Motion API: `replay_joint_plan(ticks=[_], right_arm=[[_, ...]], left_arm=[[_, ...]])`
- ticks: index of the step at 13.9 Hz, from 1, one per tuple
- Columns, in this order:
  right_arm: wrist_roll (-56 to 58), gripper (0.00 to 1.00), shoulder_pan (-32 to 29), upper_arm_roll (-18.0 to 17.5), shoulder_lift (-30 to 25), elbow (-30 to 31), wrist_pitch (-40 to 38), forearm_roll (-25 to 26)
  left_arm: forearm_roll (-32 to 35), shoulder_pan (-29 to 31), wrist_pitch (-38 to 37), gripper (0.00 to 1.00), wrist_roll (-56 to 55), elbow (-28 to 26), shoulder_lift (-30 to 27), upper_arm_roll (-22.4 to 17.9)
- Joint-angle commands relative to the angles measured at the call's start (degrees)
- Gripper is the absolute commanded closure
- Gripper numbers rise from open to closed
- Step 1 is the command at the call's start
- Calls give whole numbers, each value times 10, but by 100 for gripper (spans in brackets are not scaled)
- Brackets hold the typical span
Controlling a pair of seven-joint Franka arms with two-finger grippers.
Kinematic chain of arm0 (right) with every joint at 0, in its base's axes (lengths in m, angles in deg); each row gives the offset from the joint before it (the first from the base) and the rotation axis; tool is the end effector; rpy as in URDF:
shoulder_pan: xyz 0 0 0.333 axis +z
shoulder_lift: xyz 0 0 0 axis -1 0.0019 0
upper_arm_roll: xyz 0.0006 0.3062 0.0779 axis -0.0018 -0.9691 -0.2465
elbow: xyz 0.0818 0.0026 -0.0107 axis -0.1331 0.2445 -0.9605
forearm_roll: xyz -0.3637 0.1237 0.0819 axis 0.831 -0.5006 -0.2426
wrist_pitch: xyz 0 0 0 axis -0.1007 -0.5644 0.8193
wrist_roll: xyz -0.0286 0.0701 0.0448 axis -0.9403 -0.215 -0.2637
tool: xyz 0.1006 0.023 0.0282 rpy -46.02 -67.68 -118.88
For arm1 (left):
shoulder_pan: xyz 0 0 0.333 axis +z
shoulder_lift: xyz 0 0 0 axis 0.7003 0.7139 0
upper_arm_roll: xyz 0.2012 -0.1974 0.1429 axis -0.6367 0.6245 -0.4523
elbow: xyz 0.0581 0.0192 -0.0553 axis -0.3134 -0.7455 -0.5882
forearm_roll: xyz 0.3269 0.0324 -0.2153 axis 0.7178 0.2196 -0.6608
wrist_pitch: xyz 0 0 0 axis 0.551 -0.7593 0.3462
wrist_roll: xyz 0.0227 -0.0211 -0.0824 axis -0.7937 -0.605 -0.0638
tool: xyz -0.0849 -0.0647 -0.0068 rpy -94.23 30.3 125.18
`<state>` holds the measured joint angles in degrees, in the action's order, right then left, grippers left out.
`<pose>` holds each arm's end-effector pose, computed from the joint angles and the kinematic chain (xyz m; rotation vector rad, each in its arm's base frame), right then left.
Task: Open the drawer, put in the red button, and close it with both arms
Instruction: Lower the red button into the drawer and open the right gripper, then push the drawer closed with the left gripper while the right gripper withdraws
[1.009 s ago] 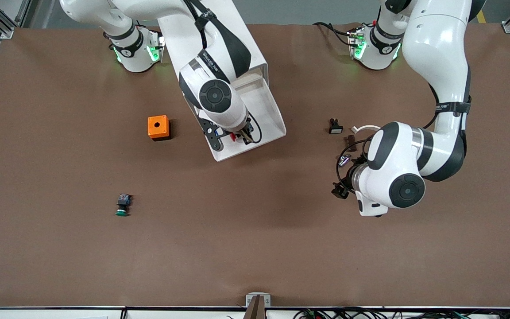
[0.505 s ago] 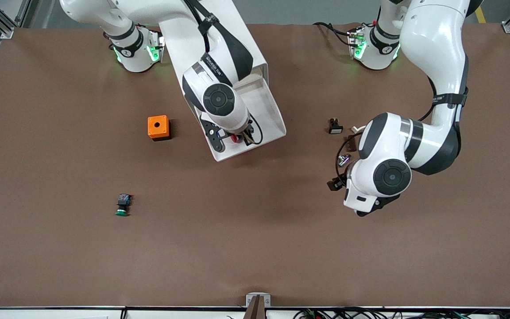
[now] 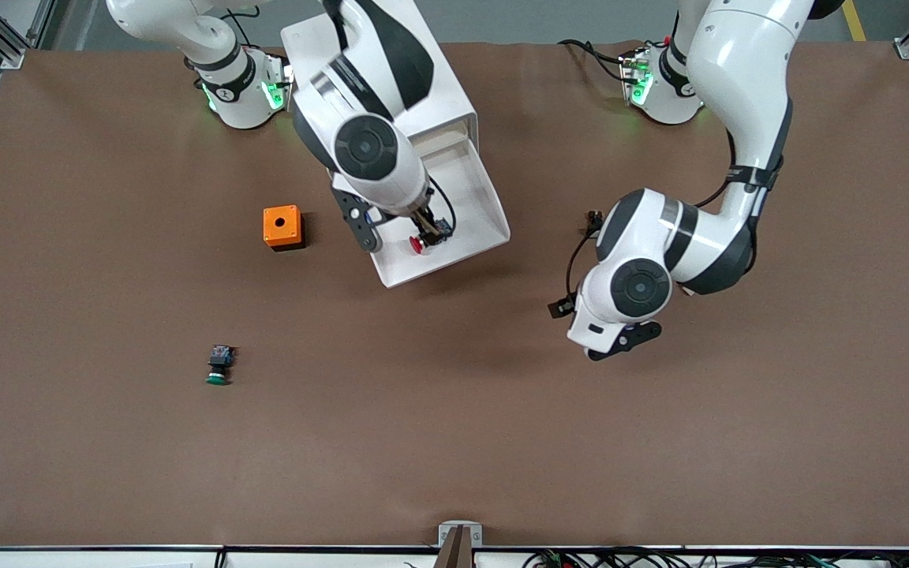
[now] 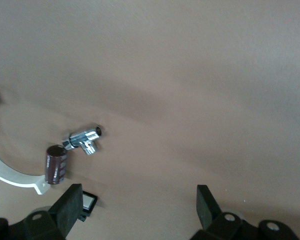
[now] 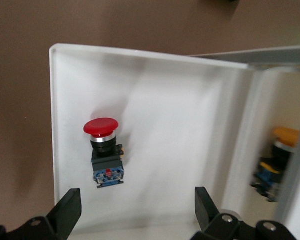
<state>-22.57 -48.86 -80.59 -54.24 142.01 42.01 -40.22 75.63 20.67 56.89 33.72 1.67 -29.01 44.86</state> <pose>0.4833 0.4343 0.4480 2.5947 -1.5205 -0.4871 0.5978 -0.3083 0.2941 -2.9751 -0.5393 0.4156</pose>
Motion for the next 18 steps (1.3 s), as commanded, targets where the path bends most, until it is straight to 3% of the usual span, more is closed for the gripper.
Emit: replay_joint_plan(ticks=[1,5,7,10,13,18], right_arm=[[71,0,-37,-2,-70,4,-81,-4],[252,0,-132,-2,-165,9,-195,28],[409,0,-196,-2,-208,19,-222,62],[643,0,-306,-2,-232,26,-236,91],[809,0,-386,-2,-228,25,-219,127],[958,0,-428,-2,-225,24,-131,150]], left_arm=[[4,-19,11,0,-6,-16,-17,2],[-19,-70,60,0,-63,-11,-14,6],[-74,-94,68,0,-90,-11,0,14],[-86,-149,58,0,-150,-13,0,19],[-88,-176,57,0,-196,-13,-4,30],[-108,-177,51,0,-259,-14,0,94]])
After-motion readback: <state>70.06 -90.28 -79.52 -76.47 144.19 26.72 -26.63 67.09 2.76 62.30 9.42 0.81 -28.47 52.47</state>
